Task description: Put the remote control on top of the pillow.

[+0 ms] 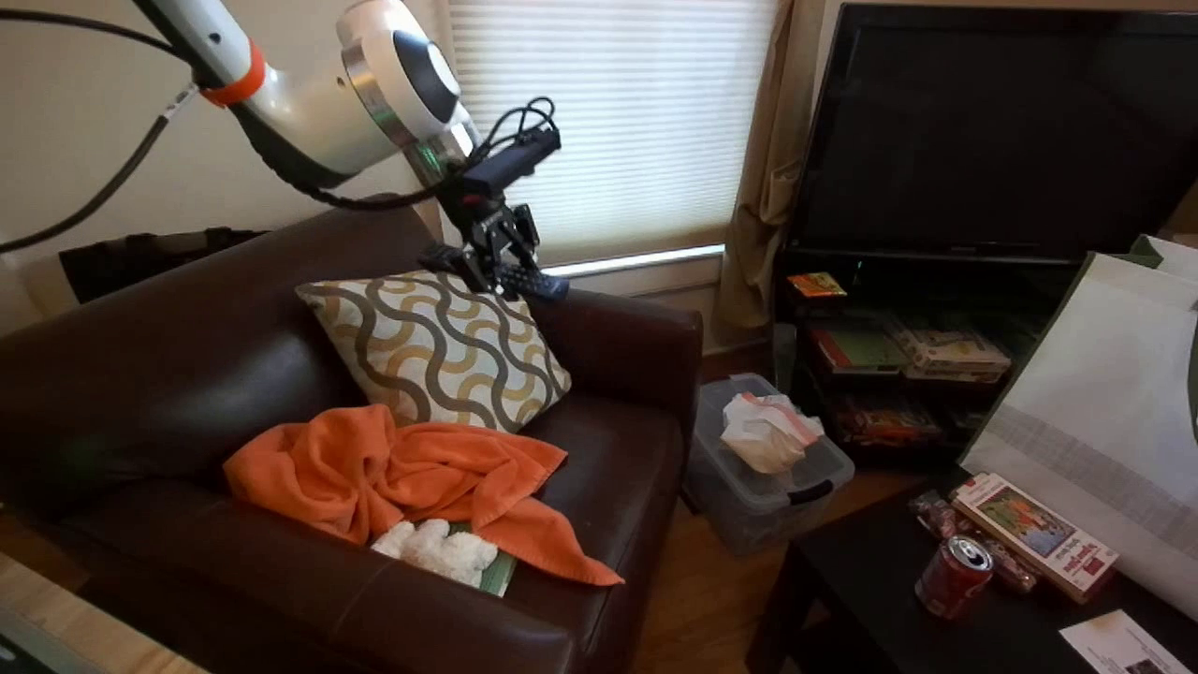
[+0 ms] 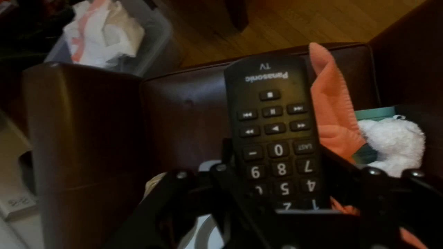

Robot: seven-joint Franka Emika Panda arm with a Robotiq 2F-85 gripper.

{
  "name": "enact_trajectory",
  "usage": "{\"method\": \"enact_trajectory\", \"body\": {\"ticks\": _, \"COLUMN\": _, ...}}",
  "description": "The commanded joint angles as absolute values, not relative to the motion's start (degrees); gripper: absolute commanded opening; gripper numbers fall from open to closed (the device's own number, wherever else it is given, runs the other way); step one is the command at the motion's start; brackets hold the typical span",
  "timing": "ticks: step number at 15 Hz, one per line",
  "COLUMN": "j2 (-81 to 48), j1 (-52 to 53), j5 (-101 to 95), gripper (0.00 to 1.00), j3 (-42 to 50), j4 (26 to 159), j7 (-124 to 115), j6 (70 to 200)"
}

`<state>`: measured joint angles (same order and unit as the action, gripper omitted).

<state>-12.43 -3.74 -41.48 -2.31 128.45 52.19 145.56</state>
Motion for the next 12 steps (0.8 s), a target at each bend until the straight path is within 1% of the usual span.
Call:
{"method": "enact_trajectory", "body": {"ticks": 1, "j2": -12.49, "j1": 1.95, "j5": -44.15, "gripper": 0.31, "j3": -3.95, "j4": 120.16, "j7": 52.23, "j6": 139.16}}
{"method": "enact_trajectory", "body": {"ticks": 4, "j2": -14.64, "j1": 5.64, "j5": -46.72, "gripper": 0.31, "j3": -6.04, "j4": 115.14, "j7": 52.84, "j6": 136.91}}
{"method": "enact_trajectory", "body": {"ticks": 5, "j2": -12.59, "j1": 4.19, "j5": -44.72, "gripper": 0.56, "j3": -5.40, "j4": 117.89, "j7": 52.41, "j6": 138.45}}
{"method": "enact_trajectory", "body": {"ticks": 10, "j2": -14.34, "j1": 5.75, "j5": -45.87, "gripper": 0.56, "j3": -6.23, "j4": 115.69, "j7": 52.42, "j6": 137.45}}
{"method": "enact_trajectory", "body": {"ticks": 11, "j2": -16.33, "j1": 5.37, "j5": -44.83, "gripper": 0.31, "j3": -6.53, "j4": 114.75, "j7": 54.31, "j6": 138.14}}
{"method": "enact_trajectory", "body": {"ticks": 12, "j2": -20.13, "j1": 5.51, "j5": -44.15, "gripper": 0.31, "j3": -7.01, "j4": 111.43, "j7": 56.77, "j6": 138.47}}
